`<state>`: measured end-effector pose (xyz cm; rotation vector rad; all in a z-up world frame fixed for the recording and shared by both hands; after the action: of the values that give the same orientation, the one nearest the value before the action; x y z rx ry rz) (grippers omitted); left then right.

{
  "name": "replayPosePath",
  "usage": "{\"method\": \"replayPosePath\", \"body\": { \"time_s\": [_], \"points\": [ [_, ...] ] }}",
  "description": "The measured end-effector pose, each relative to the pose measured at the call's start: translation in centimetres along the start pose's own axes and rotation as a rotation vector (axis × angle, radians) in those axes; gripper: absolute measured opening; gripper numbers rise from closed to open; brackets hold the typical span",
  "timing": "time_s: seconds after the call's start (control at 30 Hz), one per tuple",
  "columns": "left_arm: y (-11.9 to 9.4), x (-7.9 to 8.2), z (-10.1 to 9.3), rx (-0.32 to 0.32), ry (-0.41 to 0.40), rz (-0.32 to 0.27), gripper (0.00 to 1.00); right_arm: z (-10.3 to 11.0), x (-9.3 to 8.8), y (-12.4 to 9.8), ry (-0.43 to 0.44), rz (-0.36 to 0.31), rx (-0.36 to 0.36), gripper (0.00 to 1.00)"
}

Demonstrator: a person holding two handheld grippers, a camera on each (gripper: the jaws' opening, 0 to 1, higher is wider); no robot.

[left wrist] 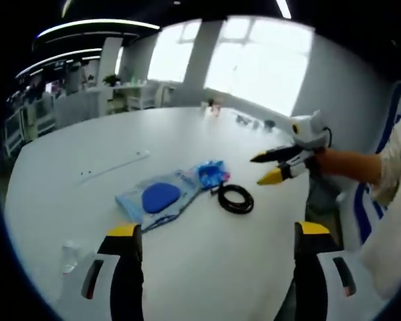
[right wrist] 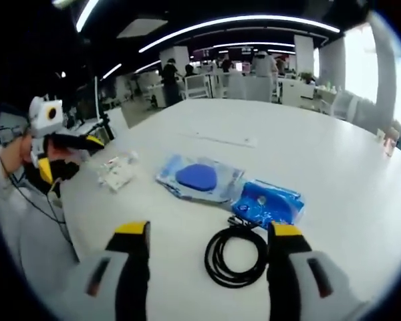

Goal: Arrange the tabletop items into an orderly group along one side of the table until the central work area is clear of visible clutter.

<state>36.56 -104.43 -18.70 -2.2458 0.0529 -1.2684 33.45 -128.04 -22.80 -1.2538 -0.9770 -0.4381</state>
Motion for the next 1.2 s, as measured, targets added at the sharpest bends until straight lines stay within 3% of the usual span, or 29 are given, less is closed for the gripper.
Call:
{"method": "replayPosePath", "body": {
  "time_s": [0.63, 0.93, 1.2],
  "points": [
    [-11.7, -2.2, 3.6, 0.117, -0.018, -0.068, 0.9, 8.4, 6.2, 3.4, -0.144, -0.057, 0.137, 0.77],
    [-15.0, -2.9, 5.4, 0.147, -0.034, -0.093, 0.89, 12.2, 8.8, 5.2, -0.209, -0.07, 0.201, 0.78],
    [-16.8, -3.7, 7.0, 0.174, -0.051, -0.102, 0.88, 15.0, 10.9, 8.2, -0.281, -0.068, 0.285, 0.78]
  ]
}}
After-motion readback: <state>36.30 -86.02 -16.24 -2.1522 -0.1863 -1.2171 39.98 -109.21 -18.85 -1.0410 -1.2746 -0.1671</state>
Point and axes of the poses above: the point that each gripper's makers call its tool centre point, and the gripper's own axes: y roughly forward along the fingers, z roughly to its left, x roughly out of its top, the point moved 2 cm from there along -y, roughly backward along the fingers, and after that the axes turned 9 degrees about -y, right-handed, at the moved point
